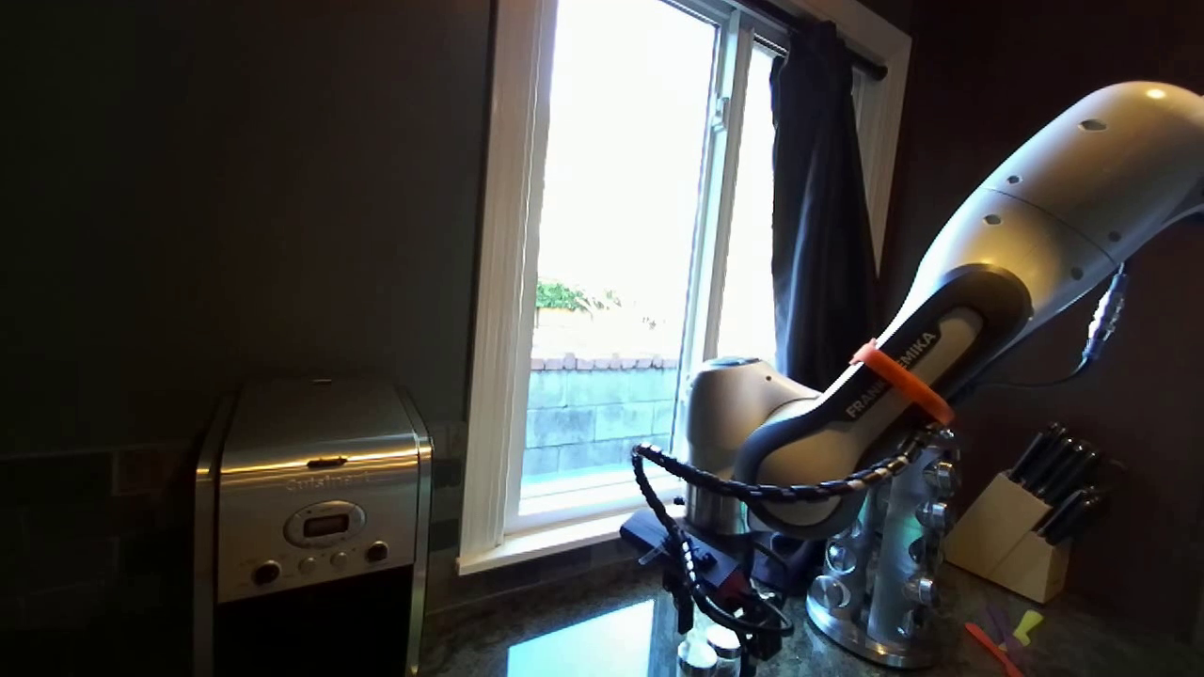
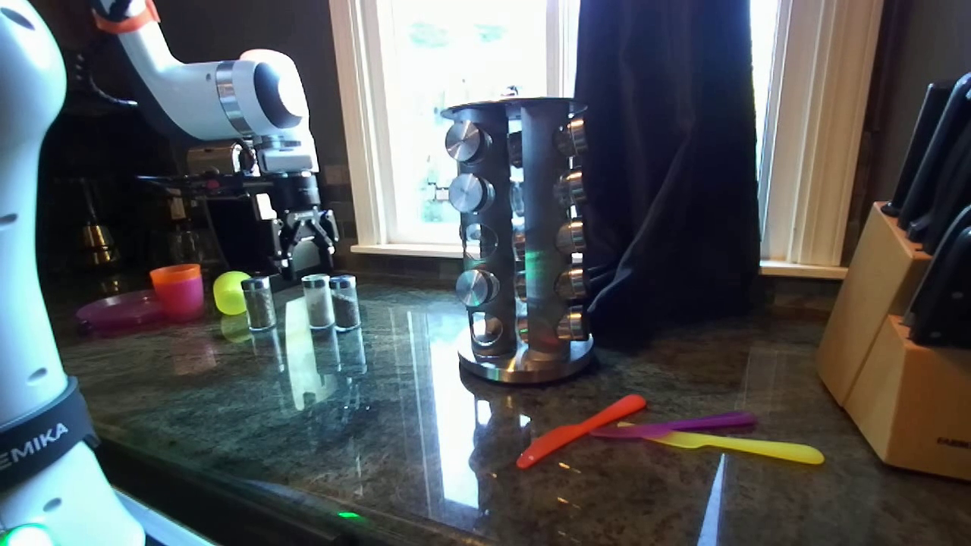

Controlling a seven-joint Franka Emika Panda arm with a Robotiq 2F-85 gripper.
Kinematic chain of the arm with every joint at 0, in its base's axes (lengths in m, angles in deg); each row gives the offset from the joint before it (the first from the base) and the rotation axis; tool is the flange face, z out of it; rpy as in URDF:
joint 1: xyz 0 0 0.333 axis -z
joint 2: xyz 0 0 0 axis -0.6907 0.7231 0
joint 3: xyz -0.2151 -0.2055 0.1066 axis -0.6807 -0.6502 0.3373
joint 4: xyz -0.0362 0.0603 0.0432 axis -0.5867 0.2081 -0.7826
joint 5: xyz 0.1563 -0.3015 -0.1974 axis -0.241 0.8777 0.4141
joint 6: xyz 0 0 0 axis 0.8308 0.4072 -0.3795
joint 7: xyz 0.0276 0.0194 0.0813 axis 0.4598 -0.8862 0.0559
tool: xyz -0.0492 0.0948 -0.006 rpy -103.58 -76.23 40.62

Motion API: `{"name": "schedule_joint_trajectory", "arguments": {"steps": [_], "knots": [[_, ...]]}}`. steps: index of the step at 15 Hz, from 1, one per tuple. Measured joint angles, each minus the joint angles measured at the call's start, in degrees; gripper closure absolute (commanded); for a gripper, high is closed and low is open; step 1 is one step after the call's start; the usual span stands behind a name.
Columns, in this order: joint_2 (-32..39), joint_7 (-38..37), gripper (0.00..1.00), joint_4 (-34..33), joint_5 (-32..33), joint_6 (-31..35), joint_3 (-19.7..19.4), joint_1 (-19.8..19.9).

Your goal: Use the salt container to push the black pepper containers closer to the window and put the salt container in the seasoning rack

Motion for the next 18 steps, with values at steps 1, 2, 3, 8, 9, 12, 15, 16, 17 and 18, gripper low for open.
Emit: {"name": "schedule_joint_trajectory", "arguments": {"steps": [1,2,3,8,9,12,15,16,17,18], "knots": [[0.3,-0.3,0.20,-0.1,0.0,0.0,-0.3,-0.2],[0.6,-0.5,0.26,-0.3,0.0,0.0,-0.5,-0.5],[1.0,-0.7,0.18,-0.6,0.0,0.0,-0.7,-0.7],[2.0,-1.2,0.25,-1.5,0.0,0.5,-1.8,-1.5],[2.3,-1.3,0.28,-1.5,0.2,0.8,-2.0,-1.7],[3.3,-1.7,0.24,-1.6,0.8,1.6,-2.7,-2.0],[4.1,-1.8,0.53,-1.8,1.4,1.9,-3.4,-2.5],[4.3,-1.8,0.61,-2.0,1.5,1.9,-3.6,-2.7],[4.4,-1.8,0.70,-2.1,1.6,2.0,-3.8,-2.8],[4.5,-1.8,0.75,-2.3,1.7,2.0,-3.9,-3.0]]}}
